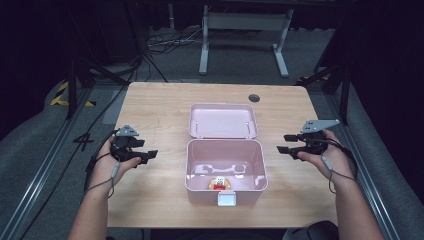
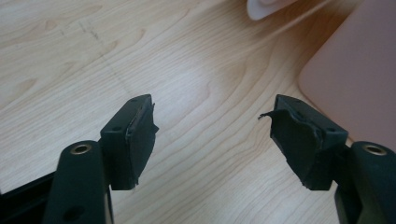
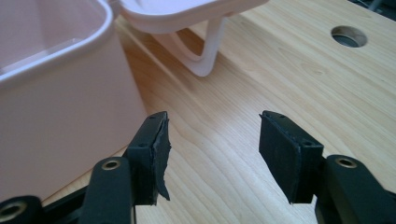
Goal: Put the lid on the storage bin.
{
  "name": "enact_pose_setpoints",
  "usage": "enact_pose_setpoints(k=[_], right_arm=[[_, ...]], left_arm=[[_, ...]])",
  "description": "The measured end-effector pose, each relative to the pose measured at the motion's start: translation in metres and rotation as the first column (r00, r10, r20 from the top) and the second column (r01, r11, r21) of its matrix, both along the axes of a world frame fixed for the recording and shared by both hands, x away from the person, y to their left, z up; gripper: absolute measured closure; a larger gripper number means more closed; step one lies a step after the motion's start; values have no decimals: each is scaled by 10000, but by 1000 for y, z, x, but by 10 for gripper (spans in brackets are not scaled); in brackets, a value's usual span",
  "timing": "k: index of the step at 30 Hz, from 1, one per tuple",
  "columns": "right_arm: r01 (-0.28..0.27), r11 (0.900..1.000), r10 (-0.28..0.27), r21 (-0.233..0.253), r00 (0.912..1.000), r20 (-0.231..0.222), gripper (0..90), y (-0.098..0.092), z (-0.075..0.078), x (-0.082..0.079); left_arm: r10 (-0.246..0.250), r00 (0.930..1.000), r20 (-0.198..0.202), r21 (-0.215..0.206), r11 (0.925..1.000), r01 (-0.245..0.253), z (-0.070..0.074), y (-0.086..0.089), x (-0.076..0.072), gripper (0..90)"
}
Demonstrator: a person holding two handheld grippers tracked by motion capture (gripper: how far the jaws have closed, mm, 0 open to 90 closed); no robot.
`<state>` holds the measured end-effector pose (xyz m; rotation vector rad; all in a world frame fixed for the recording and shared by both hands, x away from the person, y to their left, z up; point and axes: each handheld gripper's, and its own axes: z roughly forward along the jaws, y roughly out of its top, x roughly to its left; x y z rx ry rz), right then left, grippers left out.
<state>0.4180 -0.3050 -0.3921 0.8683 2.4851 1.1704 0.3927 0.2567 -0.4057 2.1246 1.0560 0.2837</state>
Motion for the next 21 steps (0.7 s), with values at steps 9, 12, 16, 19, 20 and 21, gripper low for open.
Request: enact_pose_setpoints(k=[9, 12, 16, 19, 20, 21], right_arm=[[98, 9998, -98, 168, 9999, 18, 409, -3, 4, -4], [82, 9999, -82, 148, 10000, 7, 409, -3, 4, -4], [54, 9997, -54, 258, 10000, -1, 409, -5, 2, -4], [45, 9997, -45, 241, 10000, 0, 409, -5, 2, -4], [50, 9996, -49, 277, 10000, -3, 409, -5, 2, -4], [51, 9996, -51, 293, 10000, -10, 409, -4, 2, -4]], left_arm=[[-655, 9973, 319, -373, 9971, 667, 2, -4, 11, 378], [-665, 9967, 463, -388, 9969, 683, 3, -6, 11, 376], [-411, 9978, 526, -727, 9963, 448, 14, -8, 13, 383], [-310, 9988, 368, -1170, 9925, 351, 27, -12, 16, 425], [-318, 9987, 397, -1178, 9924, 363, 30, -13, 17, 425], [-363, 9981, 490, -1010, 9940, 412, 35, -16, 20, 419]])
